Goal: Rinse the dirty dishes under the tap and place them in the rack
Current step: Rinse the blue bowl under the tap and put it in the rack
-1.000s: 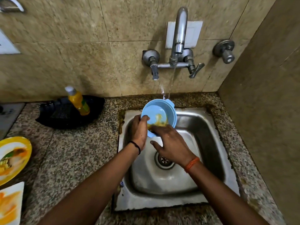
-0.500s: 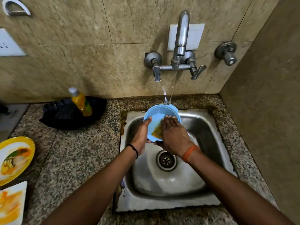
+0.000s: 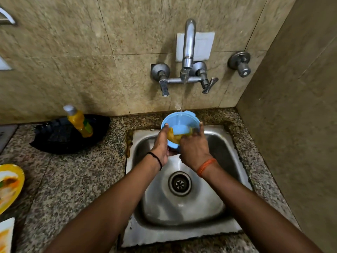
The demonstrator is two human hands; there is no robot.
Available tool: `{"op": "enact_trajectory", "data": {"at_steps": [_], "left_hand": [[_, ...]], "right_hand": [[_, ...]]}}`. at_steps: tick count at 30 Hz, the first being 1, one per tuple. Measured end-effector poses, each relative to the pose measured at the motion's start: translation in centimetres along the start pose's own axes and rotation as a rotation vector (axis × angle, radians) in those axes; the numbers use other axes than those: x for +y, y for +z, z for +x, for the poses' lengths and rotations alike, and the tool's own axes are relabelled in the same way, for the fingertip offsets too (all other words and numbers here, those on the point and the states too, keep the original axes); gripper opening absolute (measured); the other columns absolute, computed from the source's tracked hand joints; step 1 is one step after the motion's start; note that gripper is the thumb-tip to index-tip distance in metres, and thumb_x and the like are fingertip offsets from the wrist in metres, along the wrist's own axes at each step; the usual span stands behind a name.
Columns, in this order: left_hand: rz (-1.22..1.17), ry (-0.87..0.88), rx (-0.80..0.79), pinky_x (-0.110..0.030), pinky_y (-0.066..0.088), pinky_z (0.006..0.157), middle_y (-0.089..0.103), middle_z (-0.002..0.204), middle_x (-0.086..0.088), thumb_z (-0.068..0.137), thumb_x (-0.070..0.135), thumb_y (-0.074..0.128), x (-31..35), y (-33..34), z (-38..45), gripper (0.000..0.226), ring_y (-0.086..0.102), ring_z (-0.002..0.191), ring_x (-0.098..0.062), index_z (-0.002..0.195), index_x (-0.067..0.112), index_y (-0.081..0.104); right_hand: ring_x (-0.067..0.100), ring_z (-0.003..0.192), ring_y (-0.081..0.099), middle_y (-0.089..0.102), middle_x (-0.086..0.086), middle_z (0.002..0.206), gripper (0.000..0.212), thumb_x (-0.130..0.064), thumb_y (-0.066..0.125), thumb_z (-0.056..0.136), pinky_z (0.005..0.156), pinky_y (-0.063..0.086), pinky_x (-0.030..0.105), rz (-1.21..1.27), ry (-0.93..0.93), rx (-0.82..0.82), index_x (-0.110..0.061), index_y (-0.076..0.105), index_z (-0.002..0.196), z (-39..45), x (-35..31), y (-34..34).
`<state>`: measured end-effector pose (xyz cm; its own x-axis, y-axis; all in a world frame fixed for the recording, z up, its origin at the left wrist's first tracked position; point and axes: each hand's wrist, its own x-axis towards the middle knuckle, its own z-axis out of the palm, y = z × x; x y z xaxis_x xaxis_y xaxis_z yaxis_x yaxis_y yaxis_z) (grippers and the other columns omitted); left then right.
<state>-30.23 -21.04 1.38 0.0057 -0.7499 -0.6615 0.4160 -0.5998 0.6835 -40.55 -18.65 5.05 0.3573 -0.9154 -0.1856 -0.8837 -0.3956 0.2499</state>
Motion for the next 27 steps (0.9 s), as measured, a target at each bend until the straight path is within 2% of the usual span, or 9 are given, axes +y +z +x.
{"op": "enact_trajectory", "data": {"at_steps": [2,4,6,10,13,16,20,24,27], "left_hand": [[-0.017,0.006,0.047,-0.032,0.052,0.057,0.071,0.098,-0.009,0.090,0.059,0.046,0.2,0.3,0.5,0.049,0.066,0.077,-0.025,0.112,0.020,0.064],[-0.015,-0.004,0.052,-0.031,0.053,0.058,0.072,0.097,-0.010,0.088,0.062,0.047,0.2,-0.3,0.8,0.053,0.067,0.076,-0.027,0.110,0.018,0.066],[0.021,0.017,0.026,-0.032,0.055,0.061,0.073,0.097,-0.010,0.087,0.064,0.048,0.2,-1.0,1.1,0.059,0.069,0.078,-0.028,0.112,0.015,0.068],[0.112,0.055,0.021,-0.041,0.058,0.073,0.072,0.093,-0.007,0.086,0.064,0.051,-0.2,-1.4,1.3,0.047,0.069,0.082,-0.025,0.098,0.021,0.066],[0.090,0.088,0.055,-0.040,0.058,0.069,0.073,0.093,-0.007,0.088,0.062,0.049,0.0,-1.5,1.5,0.048,0.069,0.081,-0.025,0.098,0.019,0.067],[0.057,0.110,0.021,-0.040,0.059,0.070,0.074,0.095,-0.011,0.089,0.061,0.048,0.4,-2.0,1.7,0.050,0.072,0.078,-0.026,0.098,0.017,0.070],[0.239,0.144,0.056,-0.048,0.058,0.079,0.073,0.101,-0.007,0.085,0.066,0.051,-0.3,-1.8,1.6,0.044,0.070,0.090,-0.024,0.091,0.025,0.066],[0.258,0.156,0.022,-0.047,0.059,0.075,0.072,0.102,-0.005,0.085,0.067,0.050,-0.8,-0.8,1.1,0.043,0.069,0.094,-0.023,0.090,0.027,0.065],[0.267,0.196,0.035,-0.049,0.059,0.073,0.072,0.104,-0.005,0.087,0.064,0.049,-0.1,-1.3,0.9,0.040,0.070,0.093,-0.024,0.090,0.028,0.067]], "right_hand": [[0.028,0.113,0.059,0.066,0.008,0.117,0.045,-0.036,0.066,0.083,0.097,0.041,0.036,0.257,-0.083,0.019,-0.017,0.056,0.122,0.3,-0.4,-0.1],[0.028,0.108,0.061,0.067,0.009,0.116,0.053,-0.042,0.069,0.079,0.080,0.046,0.033,0.500,-0.157,0.019,-0.019,0.055,0.125,0.5,-0.1,0.1],[0.027,0.115,0.057,0.062,0.007,0.125,0.057,-0.048,0.066,0.081,0.084,0.045,0.033,0.571,-0.180,0.000,-0.024,0.051,0.130,1.3,0.7,0.6],[0.027,0.140,0.032,0.036,0.011,0.152,0.086,-0.062,0.058,0.080,0.113,0.026,0.038,0.249,-0.059,-0.101,-0.014,0.032,0.146,3.4,1.7,1.3],[0.027,0.122,0.052,0.056,0.009,0.133,0.072,-0.062,0.061,0.078,0.095,0.039,0.033,0.269,-0.116,-0.162,-0.017,0.048,0.133,2.6,0.9,0.8],[0.020,0.102,0.060,0.066,0.000,0.114,0.050,-0.061,0.062,0.080,0.076,0.040,0.027,0.700,-0.170,-0.201,-0.026,0.060,0.116,1.6,0.9,0.2],[0.018,0.103,0.056,0.063,0.005,0.110,0.028,-0.034,0.041,0.099,0.096,0.043,0.034,1.194,0.036,-0.320,-0.017,0.062,0.104,3.7,2.6,-0.7],[0.032,0.101,0.063,0.069,0.017,0.108,0.031,-0.022,0.044,0.093,0.085,0.048,0.036,0.989,0.171,-0.061,-0.003,0.067,0.101,5.5,1.3,0.0],[0.027,0.094,0.062,0.069,0.016,0.104,0.022,-0.013,0.046,0.091,0.081,0.046,0.033,0.968,0.056,-0.196,-0.003,0.065,0.092,4.9,0.3,1.0]]}}
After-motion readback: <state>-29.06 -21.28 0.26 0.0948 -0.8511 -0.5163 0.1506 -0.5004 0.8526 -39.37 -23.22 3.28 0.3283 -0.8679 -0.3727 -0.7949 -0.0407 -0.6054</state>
